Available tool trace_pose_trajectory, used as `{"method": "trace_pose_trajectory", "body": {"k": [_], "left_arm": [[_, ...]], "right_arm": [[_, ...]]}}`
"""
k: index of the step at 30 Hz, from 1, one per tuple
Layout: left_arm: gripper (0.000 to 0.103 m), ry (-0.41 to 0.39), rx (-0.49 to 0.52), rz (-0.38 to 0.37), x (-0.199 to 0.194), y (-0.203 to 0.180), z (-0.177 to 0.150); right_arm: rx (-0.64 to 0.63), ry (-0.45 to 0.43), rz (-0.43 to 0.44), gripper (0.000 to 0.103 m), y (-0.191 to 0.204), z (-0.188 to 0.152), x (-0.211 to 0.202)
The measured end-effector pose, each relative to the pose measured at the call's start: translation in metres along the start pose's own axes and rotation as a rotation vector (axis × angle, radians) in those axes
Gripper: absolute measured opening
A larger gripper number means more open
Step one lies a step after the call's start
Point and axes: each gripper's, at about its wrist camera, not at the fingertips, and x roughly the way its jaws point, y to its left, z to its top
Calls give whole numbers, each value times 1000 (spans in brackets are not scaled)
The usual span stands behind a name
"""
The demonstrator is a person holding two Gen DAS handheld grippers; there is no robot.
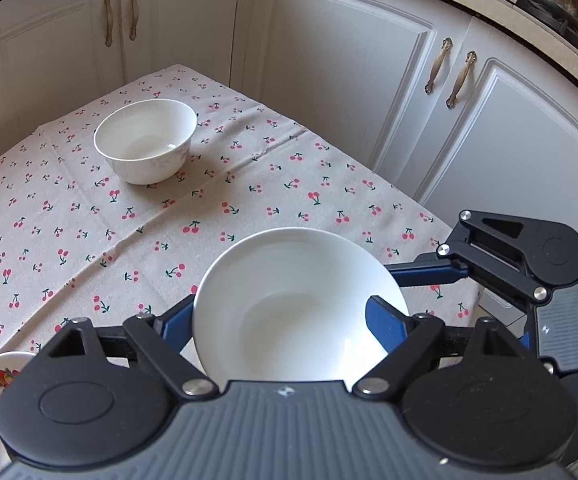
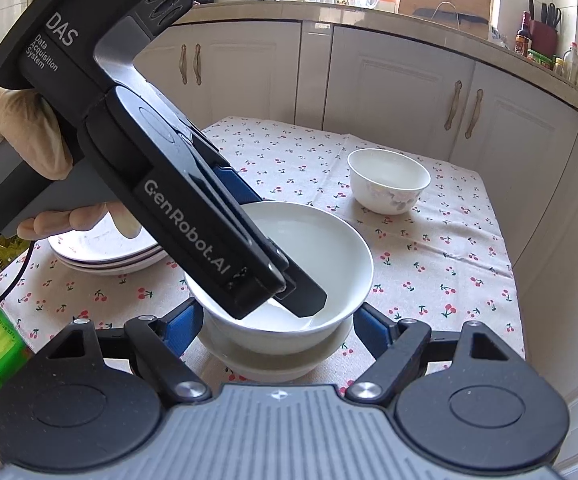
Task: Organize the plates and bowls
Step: 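Lift the white bowl with the left gripper over the pink-patterned bowl, then lower the white bowl into the pink-patterned bowl and open the left gripper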
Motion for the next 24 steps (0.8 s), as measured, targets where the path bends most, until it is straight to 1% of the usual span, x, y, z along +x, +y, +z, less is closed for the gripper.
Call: {"method": "trace_pose_trajectory", "body": {"k": [4,8,24], "left_arm": [[87,1,-6,-2,1,1,-1],[87,6,12,5,3,-1,-3],[87,6,1,-4,7,1,-6]], "right_arm": [[5,4,7,86,-1,-1,2],[3,10,8,86,-2,-1,4],[-4,20,7,86,-3,-2,7]]}}
